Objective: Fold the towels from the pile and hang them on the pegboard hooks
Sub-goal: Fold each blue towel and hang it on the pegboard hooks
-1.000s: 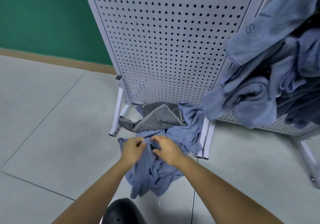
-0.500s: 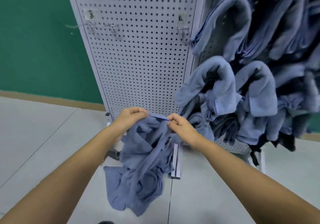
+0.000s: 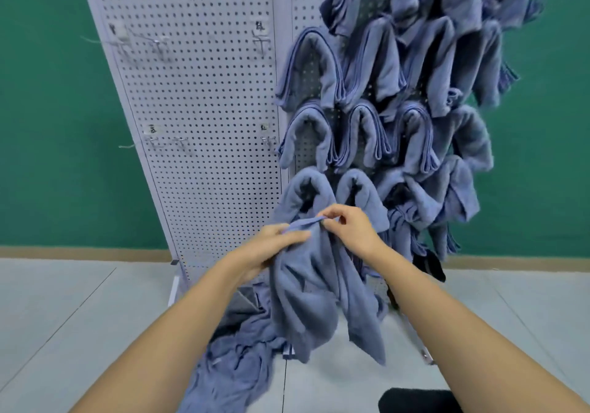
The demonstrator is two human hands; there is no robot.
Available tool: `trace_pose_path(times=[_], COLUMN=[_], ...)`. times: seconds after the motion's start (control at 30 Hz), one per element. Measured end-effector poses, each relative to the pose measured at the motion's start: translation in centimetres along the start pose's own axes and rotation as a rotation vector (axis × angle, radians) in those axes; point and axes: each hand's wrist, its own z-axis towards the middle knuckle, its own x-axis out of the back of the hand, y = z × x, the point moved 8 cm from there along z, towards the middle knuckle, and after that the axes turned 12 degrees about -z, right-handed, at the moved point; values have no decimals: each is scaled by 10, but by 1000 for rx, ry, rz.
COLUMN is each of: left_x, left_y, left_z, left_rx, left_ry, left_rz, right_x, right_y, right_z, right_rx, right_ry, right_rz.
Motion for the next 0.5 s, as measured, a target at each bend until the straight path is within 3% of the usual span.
trace_pose_path(times=[0.1, 0.27, 0.33, 0.43, 0.5], left_x=[-17, -40, -46, -43, -41], left_y=[-34, -54, -58, -60, -53], left_z=[0, -1, -3, -5, -6], left_rx=[162, 257, 271, 303, 288], left_ry=[-54, -166, -203, -130, -100], left_rz=[214, 49, 110, 189, -7], right_x=[-5, -15, -18, -24, -24], right_y=[7, -6, -14, -17, -13], right_z=[-9, -15, -18, -19, -16], right_rx=[17, 38, 52, 49, 3], right_ry=[-20, -71, -80, -81, -41], right_rz=[-20, 68, 143, 202, 261])
